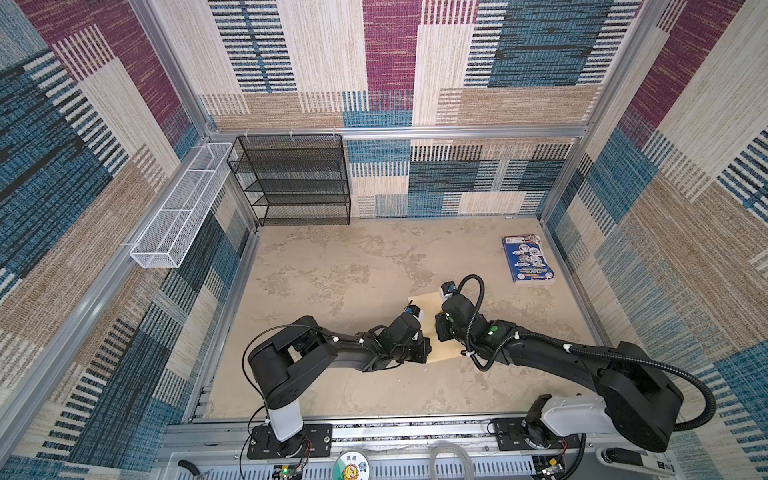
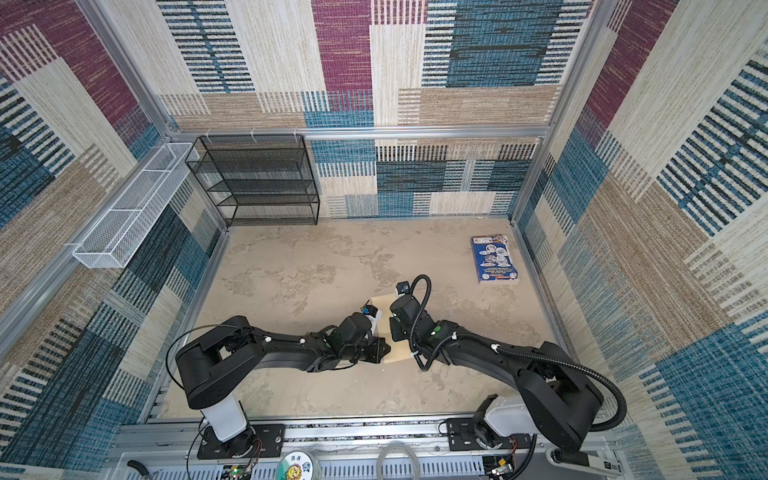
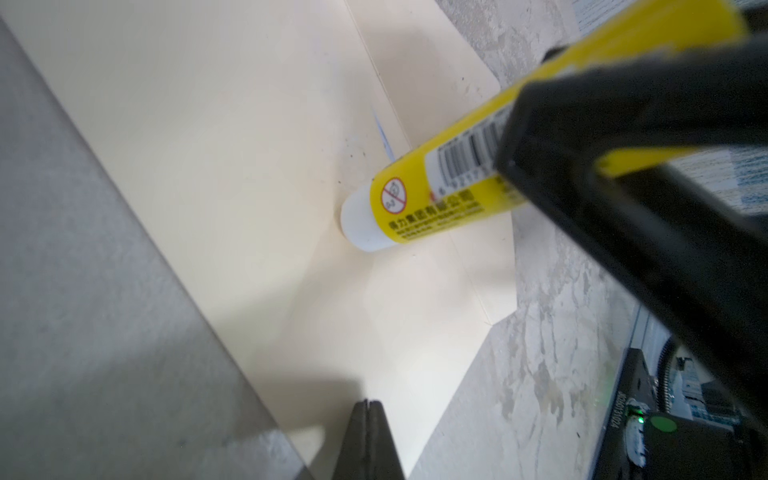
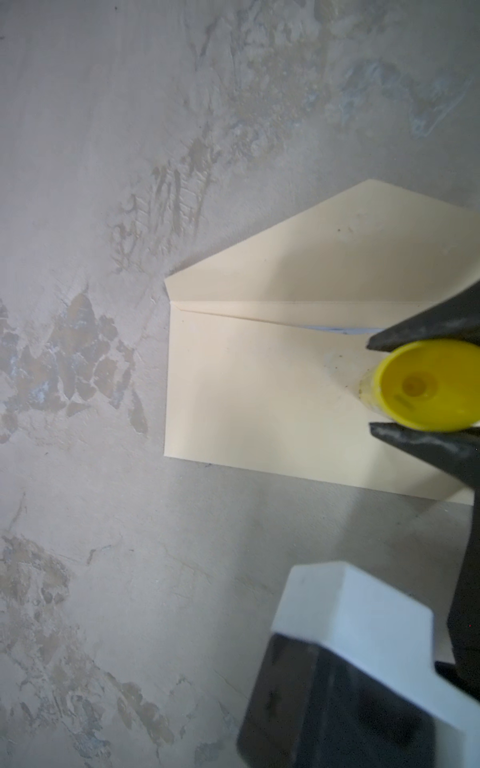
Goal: Place the letter into the envelope and seal it
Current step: 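Rub the glue stick tip along the envelope flap with the right gripper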
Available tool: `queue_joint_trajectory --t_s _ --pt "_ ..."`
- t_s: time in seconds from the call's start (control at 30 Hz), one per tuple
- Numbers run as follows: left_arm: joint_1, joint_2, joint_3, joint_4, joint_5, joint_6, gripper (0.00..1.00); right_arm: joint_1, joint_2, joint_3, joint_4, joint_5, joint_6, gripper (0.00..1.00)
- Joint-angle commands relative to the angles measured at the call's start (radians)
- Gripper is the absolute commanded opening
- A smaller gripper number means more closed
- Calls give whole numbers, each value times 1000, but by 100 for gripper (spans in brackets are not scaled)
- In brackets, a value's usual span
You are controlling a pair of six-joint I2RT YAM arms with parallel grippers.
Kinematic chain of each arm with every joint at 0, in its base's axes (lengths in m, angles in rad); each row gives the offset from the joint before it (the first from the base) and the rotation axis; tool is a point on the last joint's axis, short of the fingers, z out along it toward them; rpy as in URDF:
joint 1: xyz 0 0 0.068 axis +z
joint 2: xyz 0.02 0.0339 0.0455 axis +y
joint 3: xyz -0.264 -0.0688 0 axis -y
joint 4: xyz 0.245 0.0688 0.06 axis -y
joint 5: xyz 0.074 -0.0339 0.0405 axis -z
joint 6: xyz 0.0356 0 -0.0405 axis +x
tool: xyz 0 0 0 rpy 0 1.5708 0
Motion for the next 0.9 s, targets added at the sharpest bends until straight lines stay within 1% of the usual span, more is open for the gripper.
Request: queue_joint_trajectory --t_s 0.0,0.2,0.53,0.67,0.8,0.83,0.87 --pt "4 10 -9 -99 -37 5 0 -1 18 5 -52 83 10 0" --pt "6 11 -11 -100 -38 7 0 -4 56 32 -21 115 -5 0" --pt "9 16 -17 -96 -31 9 0 -19 123 58 46 68 -1 0" --pt "12 10 -24 -87 -31 7 0 -19 104 55 52 66 18 0" --pt "16 -12 -36 -47 -19 6 0 -20 12 42 55 89 53 0" --pt "17 -22 -41 -29 -17 1 9 -19 -22 36 59 92 62 0" --pt "16 -35 -44 -14 -15 -4 25 -21 -57 30 66 92 74 0"
